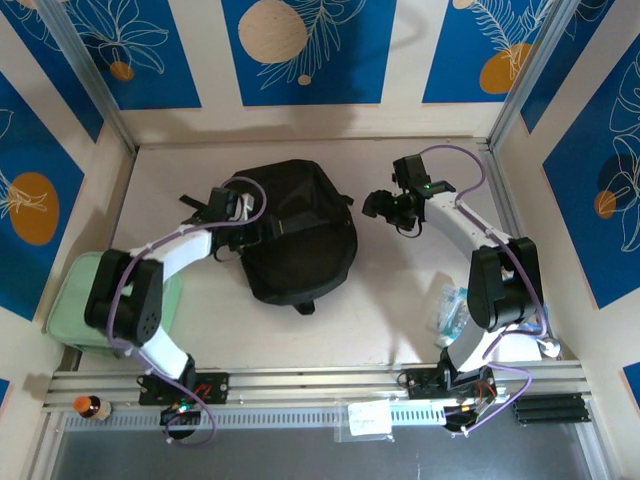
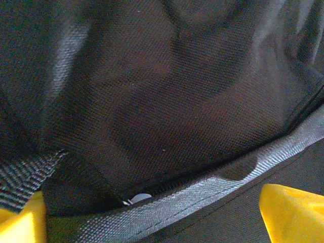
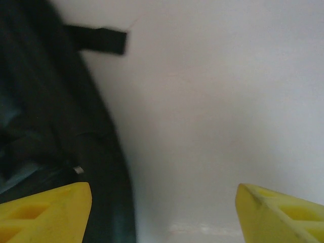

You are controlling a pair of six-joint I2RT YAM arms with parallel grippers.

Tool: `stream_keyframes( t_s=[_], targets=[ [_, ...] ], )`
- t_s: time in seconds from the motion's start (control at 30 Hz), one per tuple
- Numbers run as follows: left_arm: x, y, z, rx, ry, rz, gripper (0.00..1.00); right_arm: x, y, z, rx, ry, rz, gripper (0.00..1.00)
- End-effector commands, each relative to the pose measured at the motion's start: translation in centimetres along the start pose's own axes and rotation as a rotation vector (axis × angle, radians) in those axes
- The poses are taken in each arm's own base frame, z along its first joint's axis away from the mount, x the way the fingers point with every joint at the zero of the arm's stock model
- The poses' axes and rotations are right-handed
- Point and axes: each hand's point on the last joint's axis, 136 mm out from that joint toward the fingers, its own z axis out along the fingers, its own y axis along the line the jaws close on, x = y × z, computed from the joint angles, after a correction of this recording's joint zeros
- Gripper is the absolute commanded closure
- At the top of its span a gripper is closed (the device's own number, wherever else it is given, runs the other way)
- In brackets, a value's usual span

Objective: Pack the student bag
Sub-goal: Move the student bag to the top-center of the table.

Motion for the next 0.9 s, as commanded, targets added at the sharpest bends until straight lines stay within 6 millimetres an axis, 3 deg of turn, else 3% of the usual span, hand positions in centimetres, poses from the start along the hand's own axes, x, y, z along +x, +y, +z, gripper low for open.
stream_keyframes(
  t_s=[0.0,0.1,0.33,0.7,0.87],
  targets=[
    [-2.1,-6.3,1.8,0.229,0.017,0.062,0.09,0.3,4.1,1.0,-0.2,0.045,-0.051,0.25],
    [-2.8,-8.0,3.9,0.253,0.052,0.083,0.1,1.5,6.2,2.1,-0.308,0.106,-0.075,0.25],
    [-5.1,-7.8,6.8,0.185,0.075,0.07,0.11,4.3,5.8,5.4,-0.259,0.18,-0.049,0.27],
    [-7.8,-5.1,7.0,0.015,0.039,0.031,0.1,10.5,9.1,10.9,-0.154,0.237,-0.166,0.27],
    [-8.4,-3.7,6.1,-0.043,0.022,-0.02,0.09,12.3,12.0,13.1,-0.202,0.269,-0.194,0.27]
  ],
)
